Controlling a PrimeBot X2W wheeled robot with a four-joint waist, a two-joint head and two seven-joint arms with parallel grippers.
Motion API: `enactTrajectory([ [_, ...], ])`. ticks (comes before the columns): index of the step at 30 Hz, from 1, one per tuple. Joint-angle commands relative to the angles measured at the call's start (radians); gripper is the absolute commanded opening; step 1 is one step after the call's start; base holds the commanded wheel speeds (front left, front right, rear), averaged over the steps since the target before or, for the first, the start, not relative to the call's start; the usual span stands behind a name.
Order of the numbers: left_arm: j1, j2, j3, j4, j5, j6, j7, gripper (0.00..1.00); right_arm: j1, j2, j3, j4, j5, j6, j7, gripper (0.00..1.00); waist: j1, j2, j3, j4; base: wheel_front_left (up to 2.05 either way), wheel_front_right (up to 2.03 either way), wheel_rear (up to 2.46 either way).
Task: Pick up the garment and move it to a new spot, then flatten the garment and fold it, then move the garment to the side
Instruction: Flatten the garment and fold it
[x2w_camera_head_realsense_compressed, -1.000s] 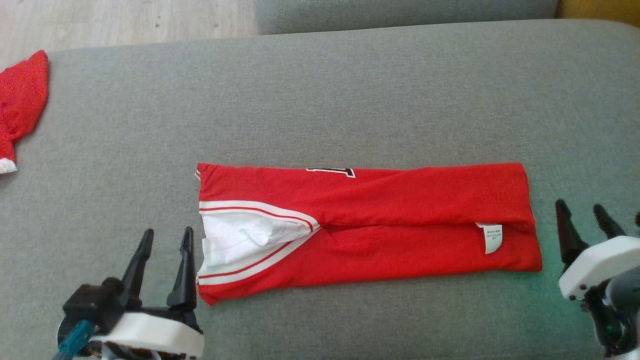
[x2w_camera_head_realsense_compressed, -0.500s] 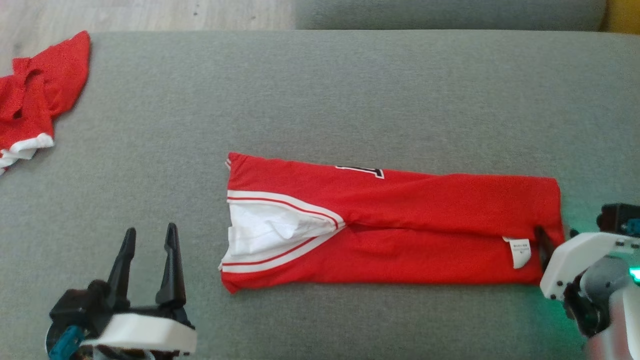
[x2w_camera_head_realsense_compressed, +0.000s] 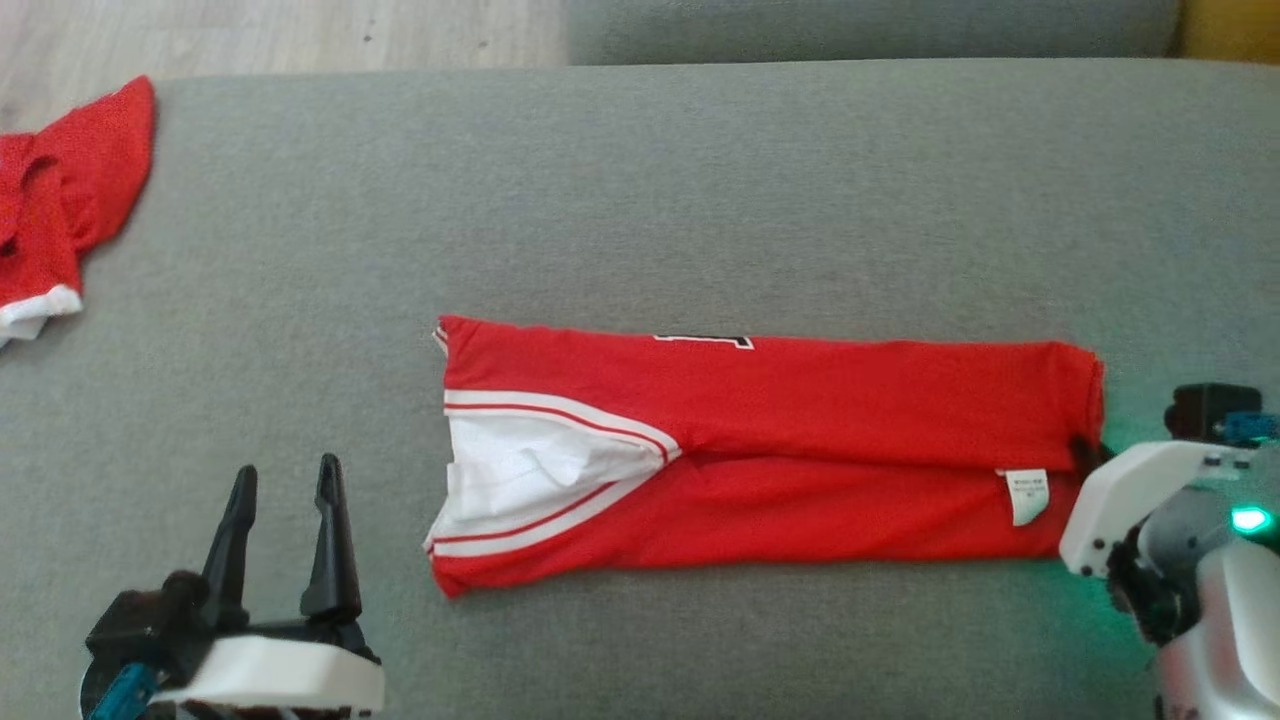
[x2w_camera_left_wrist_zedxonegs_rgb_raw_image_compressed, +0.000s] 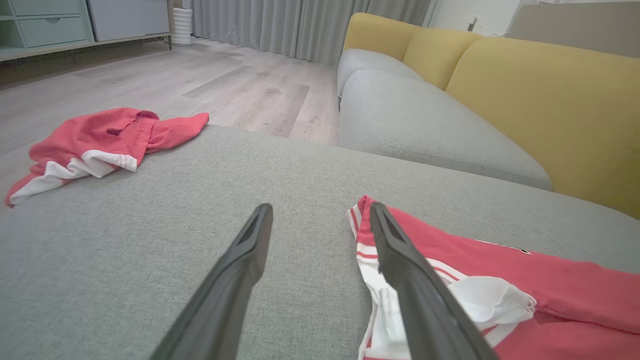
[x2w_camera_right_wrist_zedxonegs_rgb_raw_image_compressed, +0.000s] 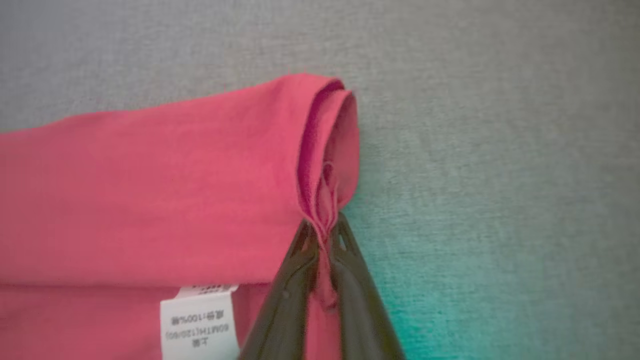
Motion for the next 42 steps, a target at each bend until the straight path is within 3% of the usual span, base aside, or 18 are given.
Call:
enactTrajectory([
  [1,-0.032,0.023,0.040,-0.033,0.007,0.009,-0.008,1.00,-0.047,-0.040,0.007,-0.029,0.011,0.007,-0.008,0.00,0.0000,-0.0001,-0.007,-0.020,0.00,0.00,0.00],
  [11,-0.051,0.015,0.024,-0.026,0.015,0.011,-0.007,1.00,-0.020,-0.139,-0.113,-0.144,0.030,0.007,0.064,0.00,0.0000,-0.0001,-0.030,-0.075,0.00,0.00,0.00],
  [17,-0.060,0.006,0.015,-0.011,0.016,0.011,-0.009,1.00,-0.022,-0.074,-0.112,-0.235,0.128,0.007,0.125,0.00,0.0000,-0.0001,-0.046,-0.094,0.00,0.00,0.00],
  [25,-0.052,0.006,0.008,-0.003,0.009,0.010,-0.005,1.00,0.058,0.003,0.039,-0.514,0.245,0.007,0.272,0.00,0.0000,-0.0001,-0.097,-0.090,0.00,0.00,0.00],
  [30,-0.051,0.010,0.004,-0.011,0.008,0.011,0.000,1.00,0.106,0.041,0.170,-0.601,0.304,0.007,0.320,0.00,0.0000,-0.0001,-0.105,-0.074,0.00,0.00,0.00],
  [35,-0.057,0.008,-0.003,-0.019,0.006,0.008,0.005,1.00,0.097,0.066,0.302,-0.578,0.362,0.007,0.289,0.00,0.0000,-0.0001,-0.093,-0.051,0.00,0.00,0.00],
  [42,-0.080,0.002,-0.018,-0.016,0.006,-0.003,0.011,1.00,0.033,0.072,0.492,-0.432,0.486,0.007,0.159,0.00,0.0000,-0.0001,-0.074,-0.003,0.00,0.00,0.00],
])
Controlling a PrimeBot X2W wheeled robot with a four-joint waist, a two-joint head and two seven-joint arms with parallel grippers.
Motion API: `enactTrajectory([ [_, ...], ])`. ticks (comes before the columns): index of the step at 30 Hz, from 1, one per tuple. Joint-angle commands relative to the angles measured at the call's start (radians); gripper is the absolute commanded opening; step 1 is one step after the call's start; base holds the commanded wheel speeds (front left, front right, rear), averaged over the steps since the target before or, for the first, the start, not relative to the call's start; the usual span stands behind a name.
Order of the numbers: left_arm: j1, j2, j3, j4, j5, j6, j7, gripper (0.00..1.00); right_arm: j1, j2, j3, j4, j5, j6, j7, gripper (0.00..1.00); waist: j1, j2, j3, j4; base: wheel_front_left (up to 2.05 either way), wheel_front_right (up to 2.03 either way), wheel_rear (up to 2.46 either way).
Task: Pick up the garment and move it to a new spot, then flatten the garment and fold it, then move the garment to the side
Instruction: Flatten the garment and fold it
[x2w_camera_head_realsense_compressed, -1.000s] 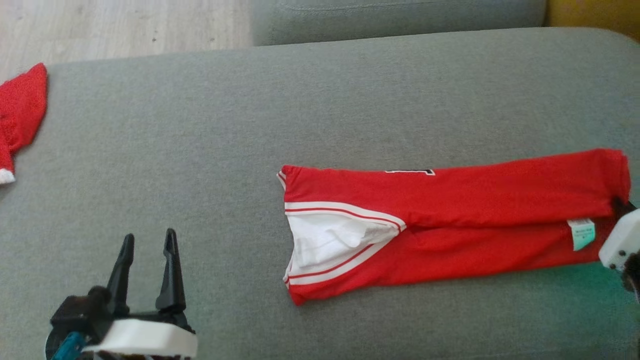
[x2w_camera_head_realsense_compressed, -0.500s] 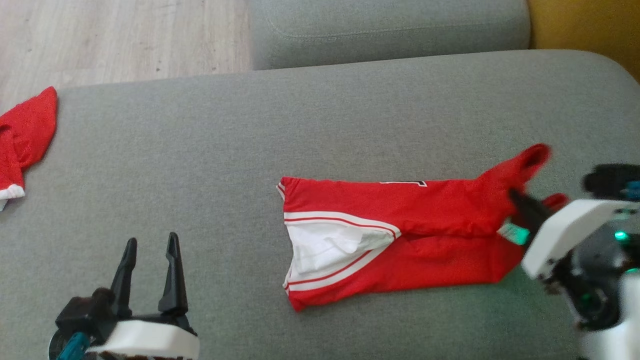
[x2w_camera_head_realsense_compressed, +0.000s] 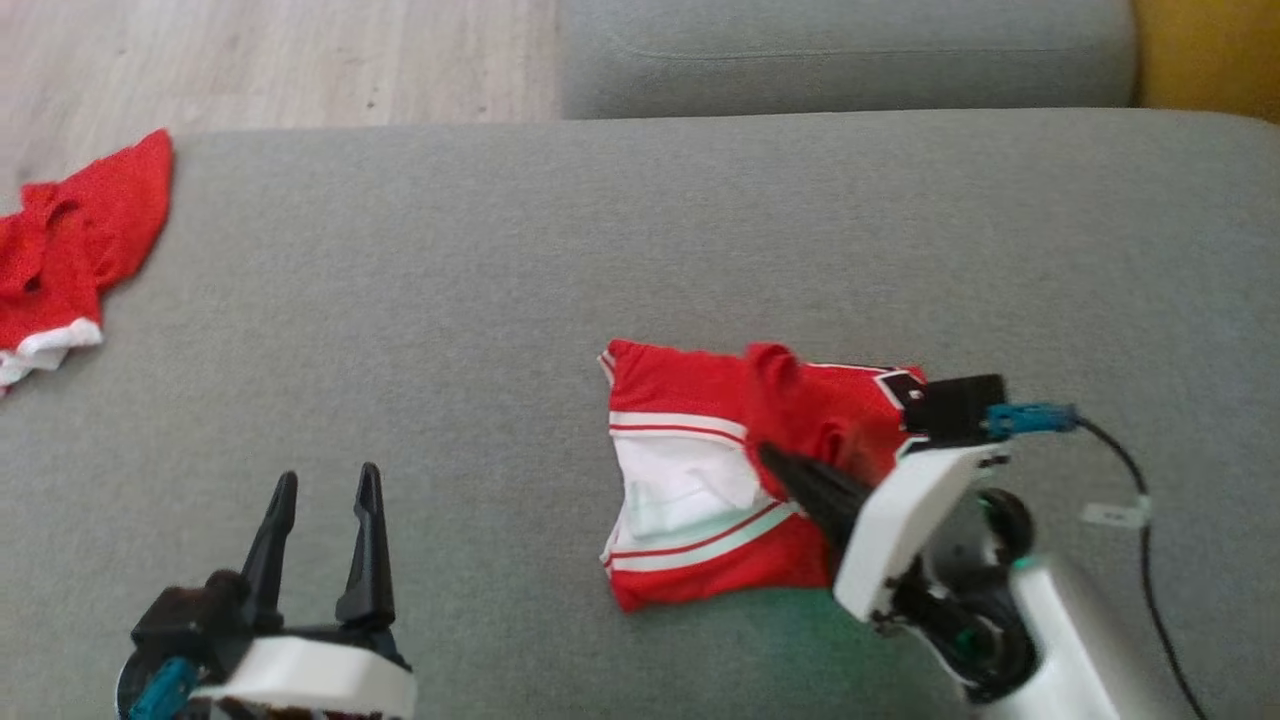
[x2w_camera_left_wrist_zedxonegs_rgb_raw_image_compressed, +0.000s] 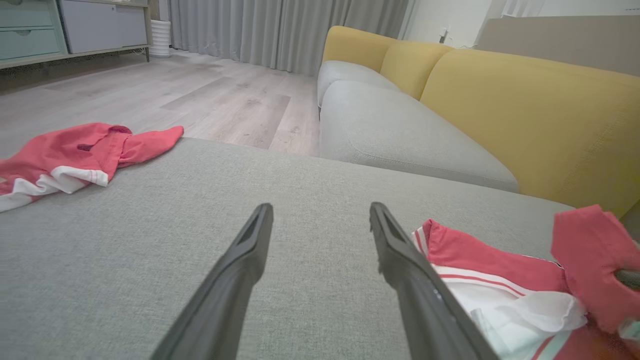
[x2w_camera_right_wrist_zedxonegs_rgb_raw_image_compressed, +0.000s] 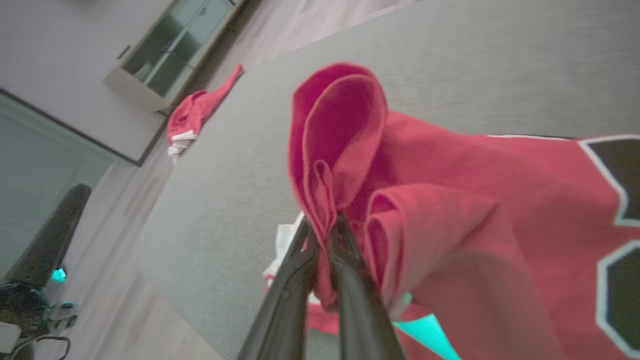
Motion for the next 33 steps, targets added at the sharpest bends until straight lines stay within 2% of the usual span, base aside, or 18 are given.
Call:
enactTrajectory([
  [1,-0.068,0.008,0.035,-0.030,-0.001,-0.003,-0.003,1.00,-0.067,0.010,0.033,-0.021,0.015,0.007,-0.025,0.00,0.0000,-0.0001,0.007,0.016,0.00,0.00,0.00],
  [6,-0.092,-0.007,0.015,-0.011,0.003,-0.014,-0.002,1.00,-0.133,0.010,0.115,0.093,0.065,0.007,-0.113,0.00,0.0000,-0.0001,0.010,0.051,0.00,0.00,0.00],
  [13,-0.116,-0.026,-0.008,0.015,0.004,-0.029,-0.003,1.00,-0.221,0.010,0.175,0.264,0.097,0.007,-0.202,0.00,0.0000,-0.0001,0.010,0.084,0.00,0.00,0.00],
  [15,-0.120,-0.029,-0.012,0.022,0.003,-0.032,-0.005,1.00,-0.242,0.010,0.190,0.301,0.119,0.007,-0.230,0.75,0.0000,-0.0001,0.009,0.087,0.00,0.00,0.00],
  [16,-0.120,-0.029,-0.013,0.026,0.003,-0.033,-0.006,1.00,-0.250,0.010,0.202,0.311,0.135,0.007,-0.243,1.00,0.0000,-0.0001,0.008,0.087,0.00,0.00,0.00],
  [23,-0.120,-0.035,-0.022,0.046,-0.001,-0.041,-0.012,1.00,-0.302,0.010,0.252,0.353,0.181,0.007,-0.315,1.00,0.0000,-0.0001,-0.003,0.072,0.00,0.00,0.00],
  [28,-0.120,-0.039,-0.031,0.056,-0.003,-0.047,-0.015,1.00,-0.339,0.010,0.250,0.331,0.199,0.007,-0.374,1.00,0.0000,-0.0001,-0.017,0.048,0.00,0.00,0.00],
  [33,-0.121,-0.046,-0.040,0.063,-0.003,-0.049,-0.016,1.00,-0.361,0.010,0.171,0.308,0.094,0.007,-0.428,1.00,0.0000,-0.0001,-0.028,0.024,0.00,0.00,0.00],
])
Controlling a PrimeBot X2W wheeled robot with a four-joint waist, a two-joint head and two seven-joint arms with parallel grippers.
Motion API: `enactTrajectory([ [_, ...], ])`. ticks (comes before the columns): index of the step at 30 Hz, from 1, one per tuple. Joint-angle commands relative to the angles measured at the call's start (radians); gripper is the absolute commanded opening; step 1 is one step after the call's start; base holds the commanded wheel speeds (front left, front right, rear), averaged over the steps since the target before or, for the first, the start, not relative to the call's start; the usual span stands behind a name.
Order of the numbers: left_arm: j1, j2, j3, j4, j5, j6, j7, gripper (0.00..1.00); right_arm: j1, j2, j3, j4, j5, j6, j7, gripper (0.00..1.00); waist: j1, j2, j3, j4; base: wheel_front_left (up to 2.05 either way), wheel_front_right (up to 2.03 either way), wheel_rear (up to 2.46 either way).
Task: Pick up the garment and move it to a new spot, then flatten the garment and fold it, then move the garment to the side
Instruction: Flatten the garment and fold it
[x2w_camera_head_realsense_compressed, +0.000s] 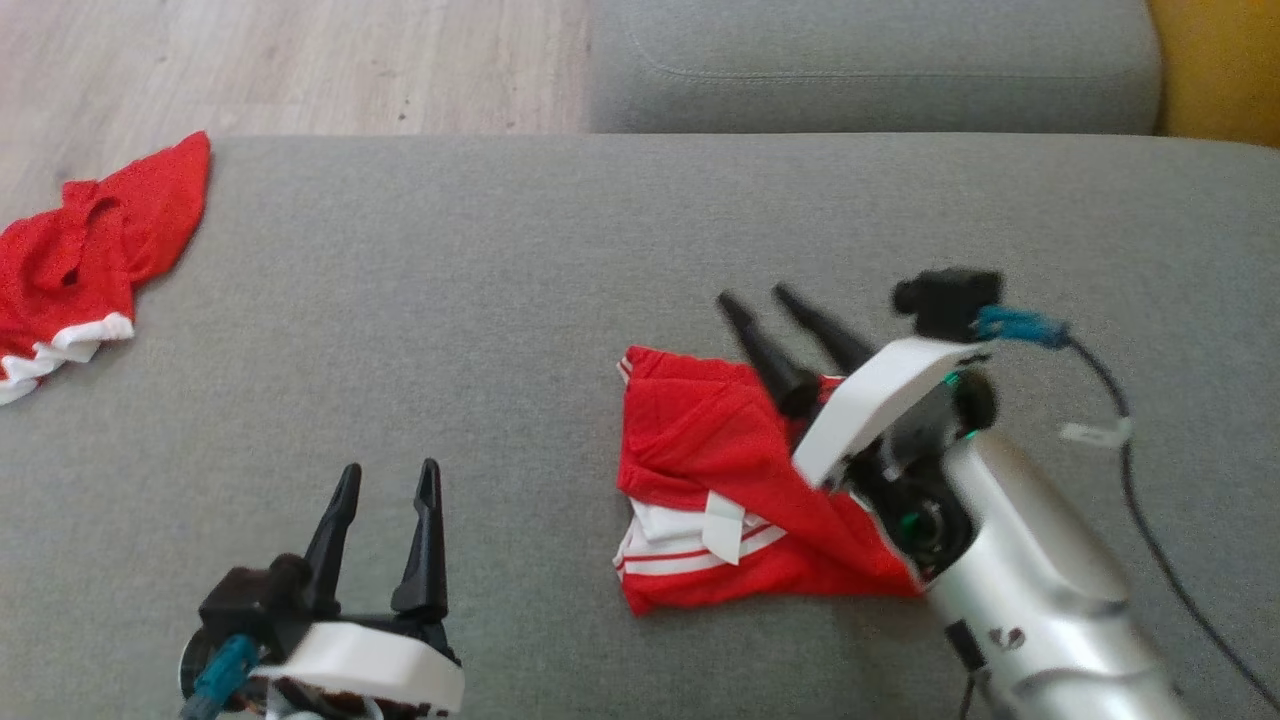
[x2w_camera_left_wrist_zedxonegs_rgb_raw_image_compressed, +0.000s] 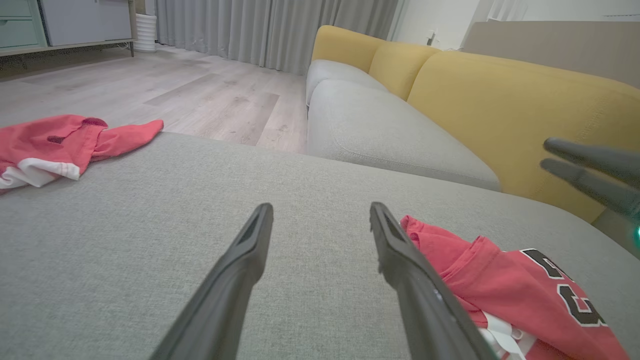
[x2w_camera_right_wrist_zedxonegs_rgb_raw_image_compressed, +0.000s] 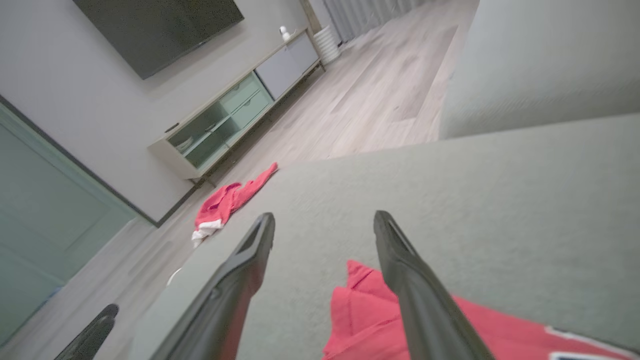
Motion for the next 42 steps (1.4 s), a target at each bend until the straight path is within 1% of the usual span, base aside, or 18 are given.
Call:
enactTrajectory([
  [1,-0.052,0.004,0.029,-0.023,-0.003,-0.004,-0.011,1.00,-0.048,0.012,-0.018,-0.047,-0.043,0.007,-0.021,1.00,0.0000,0.0000,-0.004,-0.009,0.00,0.00,0.00],
  [5,-0.051,0.000,0.027,-0.020,-0.005,-0.002,-0.014,1.00,-0.021,0.012,-0.122,-0.088,-0.197,0.007,-0.048,1.00,0.0000,0.0000,-0.010,-0.026,0.00,0.00,0.00],
  [8,-0.046,0.000,0.027,-0.017,-0.007,-0.001,-0.018,1.00,0.025,0.012,-0.188,-0.130,-0.288,0.007,-0.052,1.00,0.0000,0.0000,-0.013,-0.039,0.00,0.00,0.00],
  [12,-0.044,0.002,0.028,-0.015,-0.010,-0.002,-0.021,1.00,0.103,0.012,-0.248,-0.180,-0.348,0.007,-0.047,1.00,0.0000,0.0000,-0.013,-0.046,0.00,0.00,0.00],
  [16,-0.044,0.005,0.032,-0.017,-0.013,-0.001,-0.024,1.00,0.172,0.012,-0.282,-0.202,-0.410,0.007,-0.051,1.00,0.0000,0.0000,-0.008,-0.047,0.00,0.00,0.00],
  [17,-0.043,0.006,0.033,-0.017,-0.013,0.001,-0.024,1.00,0.185,0.012,-0.284,-0.202,-0.423,0.007,-0.050,0.47,0.0000,0.0000,-0.005,-0.045,0.00,0.00,0.00],
  [18,-0.043,0.008,0.034,-0.018,-0.013,0.002,-0.025,1.00,0.196,0.012,-0.285,-0.199,-0.430,0.007,-0.050,0.28,0.0000,0.0000,-0.002,-0.043,0.00,0.00,0.00],
  [19,-0.043,0.010,0.035,-0.018,-0.013,0.002,-0.025,1.00,0.205,0.012,-0.285,-0.194,-0.432,0.007,-0.048,0.00,0.0000,0.0000,0.001,-0.039,0.00,0.00,0.00],
  [24,-0.050,0.017,0.042,-0.022,-0.012,0.007,-0.026,1.00,0.195,0.008,-0.261,-0.127,-0.449,0.007,-0.036,0.00,0.0000,0.0000,0.020,-0.010,0.00,0.00,0.00],
  [32,-0.065,0.017,0.043,-0.024,-0.010,0.010,-0.029,1.00,0.125,-0.032,-0.191,0.055,-0.466,0.007,-0.038,0.00,0.0000,0.0000,0.047,0.054,0.00,0.00,0.00],
  [36,-0.065,0.019,0.046,-0.024,-0.010,0.013,-0.033,1.00,0.100,-0.042,-0.111,0.128,-0.463,0.007,-0.056,0.00,0.0000,0.0000,0.056,0.089,0.00,0.00,0.00],
  [42,-0.063,0.025,0.053,-0.027,-0.014,0.017,-0.038,1.00,0.105,-0.035,0.052,0.145,-0.410,0.007,-0.088,0.00,0.0000,0.0000,0.065,0.120,0.00,0.00,0.00],
])
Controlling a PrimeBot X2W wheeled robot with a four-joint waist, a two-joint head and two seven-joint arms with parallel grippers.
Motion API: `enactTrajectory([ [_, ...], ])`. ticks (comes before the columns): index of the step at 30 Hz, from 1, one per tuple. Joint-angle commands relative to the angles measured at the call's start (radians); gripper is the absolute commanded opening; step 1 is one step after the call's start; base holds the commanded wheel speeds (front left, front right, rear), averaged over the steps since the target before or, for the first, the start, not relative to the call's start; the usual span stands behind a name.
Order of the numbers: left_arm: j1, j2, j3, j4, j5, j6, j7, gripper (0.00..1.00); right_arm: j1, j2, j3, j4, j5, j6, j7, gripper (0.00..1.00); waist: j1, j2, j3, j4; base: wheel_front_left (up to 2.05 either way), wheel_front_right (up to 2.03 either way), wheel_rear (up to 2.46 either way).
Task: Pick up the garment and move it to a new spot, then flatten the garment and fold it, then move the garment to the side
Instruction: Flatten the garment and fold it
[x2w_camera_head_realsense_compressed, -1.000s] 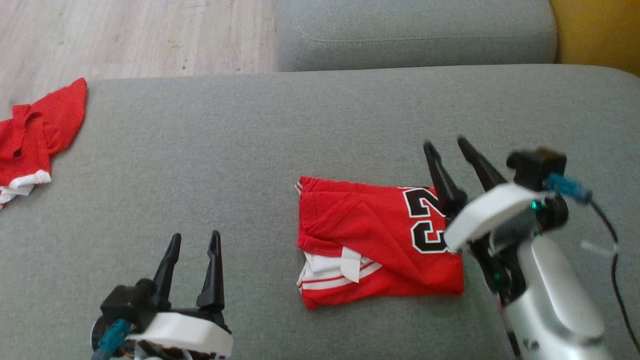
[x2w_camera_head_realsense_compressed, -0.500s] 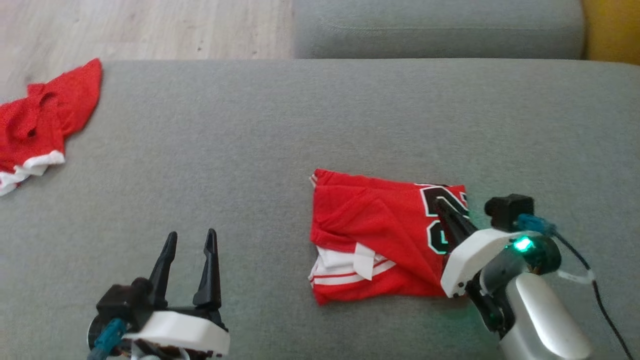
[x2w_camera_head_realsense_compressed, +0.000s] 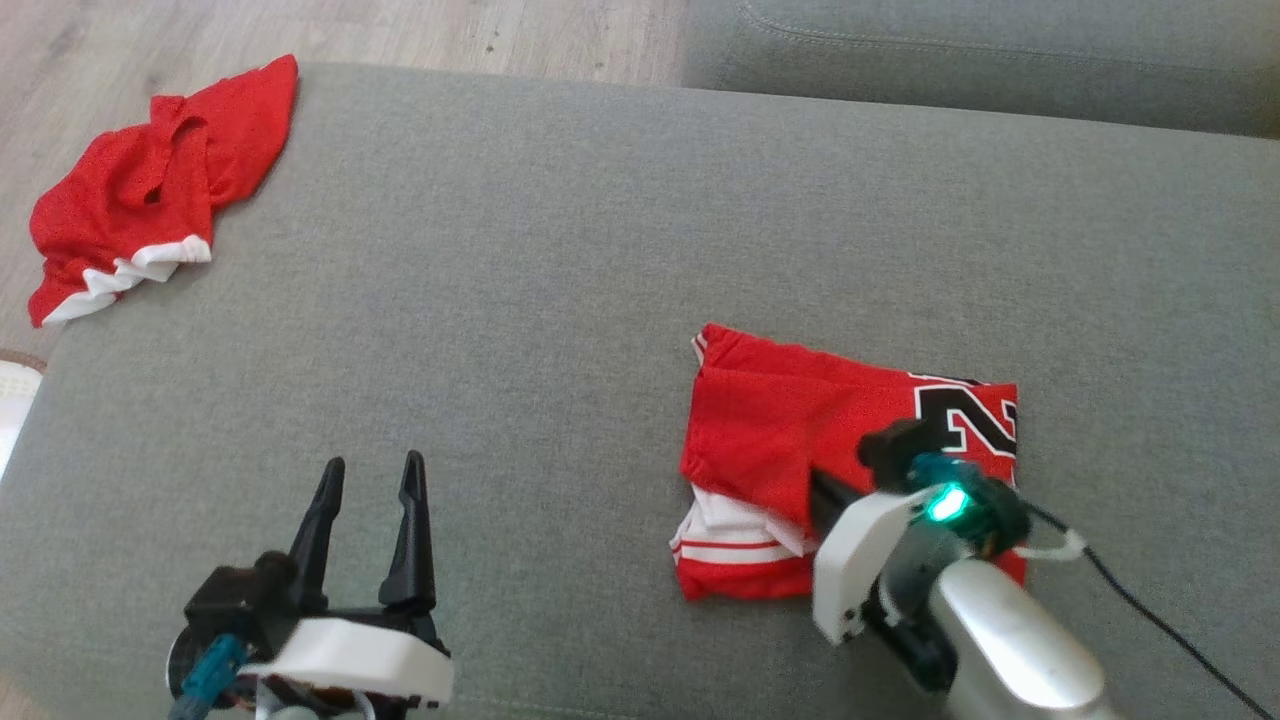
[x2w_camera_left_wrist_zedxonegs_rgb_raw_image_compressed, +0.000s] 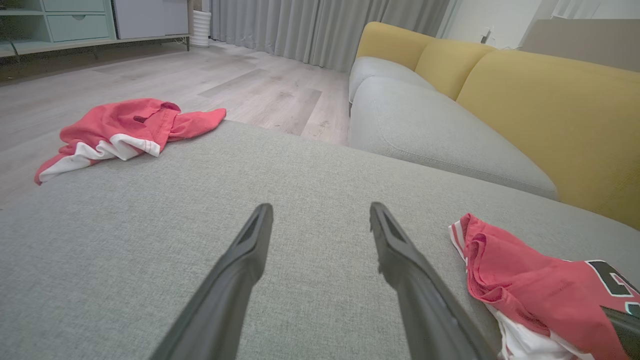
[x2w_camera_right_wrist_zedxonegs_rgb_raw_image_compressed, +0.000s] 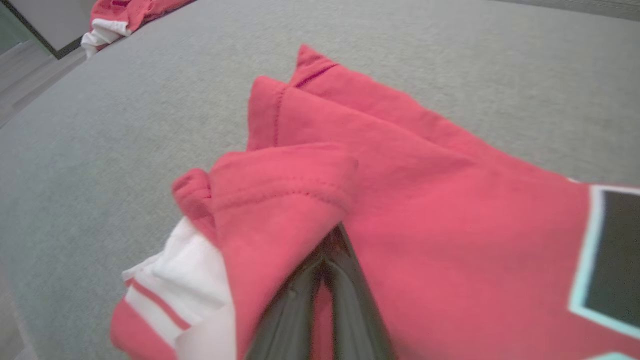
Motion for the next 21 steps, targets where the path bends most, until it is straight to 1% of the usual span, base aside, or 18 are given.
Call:
enactTrajectory([
  [1,-0.056,0.021,0.045,-0.037,-0.004,0.006,-0.013,1.00,-0.019,0.011,0.045,-0.033,0.017,0.007,-0.014,0.00,0.0000,0.0000,0.001,0.003,0.00,0.00,0.00],
  [6,-0.056,0.023,0.048,-0.039,-0.005,0.011,-0.015,1.00,-0.002,0.010,0.167,-0.072,0.055,0.007,-0.024,0.00,0.0000,0.0000,0.000,-0.005,0.00,0.00,0.00],
  [11,-0.055,0.023,0.045,-0.043,-0.005,0.013,-0.015,1.00,0.000,0.006,0.222,-0.123,0.076,0.007,-0.032,0.00,0.0000,0.0000,0.000,-0.027,0.00,0.00,0.00],
  [15,-0.057,0.022,0.042,-0.040,-0.006,0.014,-0.014,1.00,0.001,0.004,0.206,-0.156,0.091,0.007,-0.051,0.00,0.0000,0.0000,-0.007,-0.046,0.00,0.00,0.00],
  [18,-0.059,0.023,0.040,-0.034,-0.008,0.010,-0.012,1.00,-0.003,0.008,0.139,-0.177,0.087,0.007,-0.090,0.00,0.0000,0.0000,-0.020,-0.064,0.00,0.00,0.00],
  [19,-0.062,0.023,0.039,-0.032,-0.009,0.009,-0.013,1.00,-0.003,0.010,0.107,-0.183,0.082,0.007,-0.106,0.13,0.0000,0.0000,-0.026,-0.070,0.00,0.00,0.00],
  [20,-0.064,0.021,0.039,-0.030,-0.009,0.008,-0.014,1.00,-0.001,0.012,0.072,-0.190,0.072,0.007,-0.121,0.23,0.0000,0.0000,-0.033,-0.076,0.00,0.00,0.00],
  [21,-0.067,0.019,0.038,-0.027,-0.009,0.007,-0.015,1.00,0.002,0.014,0.040,-0.197,0.058,0.007,-0.134,0.43,0.0000,0.0000,-0.040,-0.081,0.00,0.00,0.00],
])
